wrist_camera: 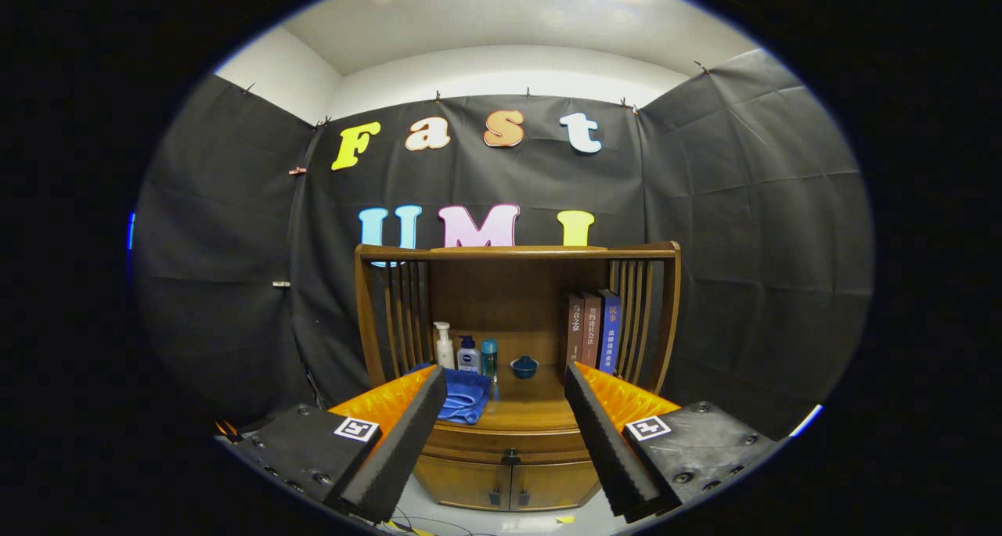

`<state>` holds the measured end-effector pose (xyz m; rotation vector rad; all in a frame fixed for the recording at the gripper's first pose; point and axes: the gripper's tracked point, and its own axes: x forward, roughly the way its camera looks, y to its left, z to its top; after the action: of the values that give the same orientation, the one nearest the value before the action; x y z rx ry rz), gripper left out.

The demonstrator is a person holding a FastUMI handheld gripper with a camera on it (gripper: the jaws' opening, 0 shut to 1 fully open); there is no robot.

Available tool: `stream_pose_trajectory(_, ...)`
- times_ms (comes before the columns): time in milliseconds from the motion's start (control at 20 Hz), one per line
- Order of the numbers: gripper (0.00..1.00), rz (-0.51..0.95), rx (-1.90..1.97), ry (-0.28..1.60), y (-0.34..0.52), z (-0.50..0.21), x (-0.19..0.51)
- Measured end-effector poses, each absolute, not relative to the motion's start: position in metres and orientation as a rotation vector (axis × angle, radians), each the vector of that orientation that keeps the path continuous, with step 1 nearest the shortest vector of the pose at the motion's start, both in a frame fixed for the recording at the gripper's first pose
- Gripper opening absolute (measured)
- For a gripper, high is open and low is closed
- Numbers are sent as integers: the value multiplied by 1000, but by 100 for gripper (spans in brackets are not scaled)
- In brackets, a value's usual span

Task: Pull open the drawer, take out the items inside it, and place them on the countertop above the cabinet.

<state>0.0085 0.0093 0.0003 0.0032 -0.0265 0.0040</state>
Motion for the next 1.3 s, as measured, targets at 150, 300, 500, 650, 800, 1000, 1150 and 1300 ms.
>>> stream_pose_trajectory(150,99,2,11,-42,6,-11,19)
stream_pose_trajectory(300,99,3,9,-38,5,-32,30)
stream_pose_trajectory(500,99,-5,-23,-31,7,-77,45)
stream_pose_trajectory(650,99,6,-20,-99,15,-100,51)
stream_pose_trajectory(800,99,-12,-40,-120,18,-139,64)
stream_pose_trajectory(1000,99,-38,-80,-83,23,-194,84)
stream_pose_trajectory(1150,99,-55,-74,-51,19,-231,104)
stream_pose_trajectory(1300,99,-73,-44,-2,7,-267,127)
